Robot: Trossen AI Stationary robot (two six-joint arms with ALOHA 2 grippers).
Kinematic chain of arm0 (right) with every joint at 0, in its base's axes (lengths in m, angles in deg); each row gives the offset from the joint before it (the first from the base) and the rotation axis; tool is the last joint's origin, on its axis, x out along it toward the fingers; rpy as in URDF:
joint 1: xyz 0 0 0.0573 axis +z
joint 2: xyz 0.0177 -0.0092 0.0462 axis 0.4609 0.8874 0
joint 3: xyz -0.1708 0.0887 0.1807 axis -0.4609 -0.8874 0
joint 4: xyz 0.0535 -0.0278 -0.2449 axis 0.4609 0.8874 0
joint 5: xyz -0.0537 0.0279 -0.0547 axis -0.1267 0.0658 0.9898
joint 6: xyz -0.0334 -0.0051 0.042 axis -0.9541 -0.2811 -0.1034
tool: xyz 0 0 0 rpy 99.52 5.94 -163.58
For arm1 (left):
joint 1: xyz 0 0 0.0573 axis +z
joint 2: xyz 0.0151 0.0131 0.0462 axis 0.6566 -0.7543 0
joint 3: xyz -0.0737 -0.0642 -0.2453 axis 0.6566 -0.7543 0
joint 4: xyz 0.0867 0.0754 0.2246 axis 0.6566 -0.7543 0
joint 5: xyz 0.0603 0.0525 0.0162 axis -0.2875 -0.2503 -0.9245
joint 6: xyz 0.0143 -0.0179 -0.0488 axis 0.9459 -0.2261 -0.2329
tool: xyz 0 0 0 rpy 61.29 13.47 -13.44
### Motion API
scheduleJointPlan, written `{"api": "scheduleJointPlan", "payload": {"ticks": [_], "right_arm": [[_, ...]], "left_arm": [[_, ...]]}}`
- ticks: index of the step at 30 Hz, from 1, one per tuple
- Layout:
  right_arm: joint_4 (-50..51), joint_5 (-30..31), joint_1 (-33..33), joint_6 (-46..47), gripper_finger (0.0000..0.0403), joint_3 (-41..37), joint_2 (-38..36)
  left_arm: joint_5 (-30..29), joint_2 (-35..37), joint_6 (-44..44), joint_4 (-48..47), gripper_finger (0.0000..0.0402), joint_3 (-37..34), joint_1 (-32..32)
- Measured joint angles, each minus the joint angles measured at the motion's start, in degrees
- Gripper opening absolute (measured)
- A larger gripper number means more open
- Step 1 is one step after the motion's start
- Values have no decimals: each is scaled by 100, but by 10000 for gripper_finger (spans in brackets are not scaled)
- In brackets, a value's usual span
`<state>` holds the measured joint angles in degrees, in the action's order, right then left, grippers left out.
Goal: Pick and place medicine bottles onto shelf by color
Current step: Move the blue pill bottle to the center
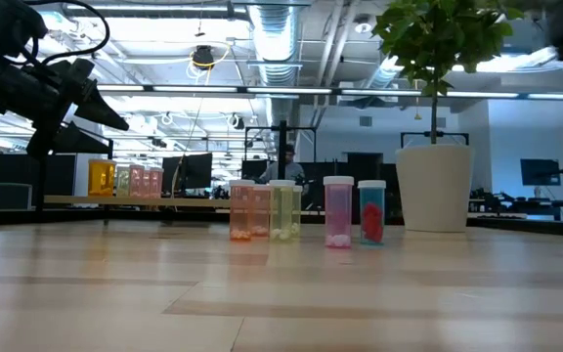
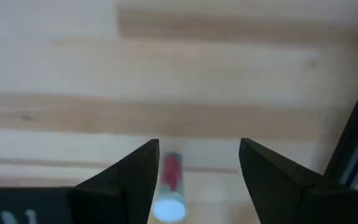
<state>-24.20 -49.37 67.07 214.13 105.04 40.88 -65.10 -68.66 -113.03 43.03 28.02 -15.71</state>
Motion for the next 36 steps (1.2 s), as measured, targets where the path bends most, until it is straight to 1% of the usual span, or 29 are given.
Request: {"api": "scheduleJointPlan", "payload": {"ticks": [2, 6, 12, 19, 28, 33, 36], "right_arm": [[-226, 20, 343, 440, 244, -117, -61], [-370, 174, 877, 1087, 244, -143, -36], [-699, 434, 1239, 1473, 245, -134, 104], [-977, 478, 1169, 1696, 245, -136, 150], [-1108, 619, 1162, 1651, 245, -136, 153], [-1464, 601, 1085, 1551, 245, -139, 466], [-1733, 382, 1015, 1331, 245, -136, 752]], "left_arm": [[0, 2, 0, 0, 309, 2, -1], [0, 0, 0, 2, 309, 0, 1], [-2, 0, 2, 0, 309, 0, 1], [0, 0, 2, 2, 309, 2, -1], [0, 0, 0, 0, 309, 2, 1], [-2, 0, 2, 1, 309, 0, 0], [0, 0, 2, 0, 309, 2, -1]]}}
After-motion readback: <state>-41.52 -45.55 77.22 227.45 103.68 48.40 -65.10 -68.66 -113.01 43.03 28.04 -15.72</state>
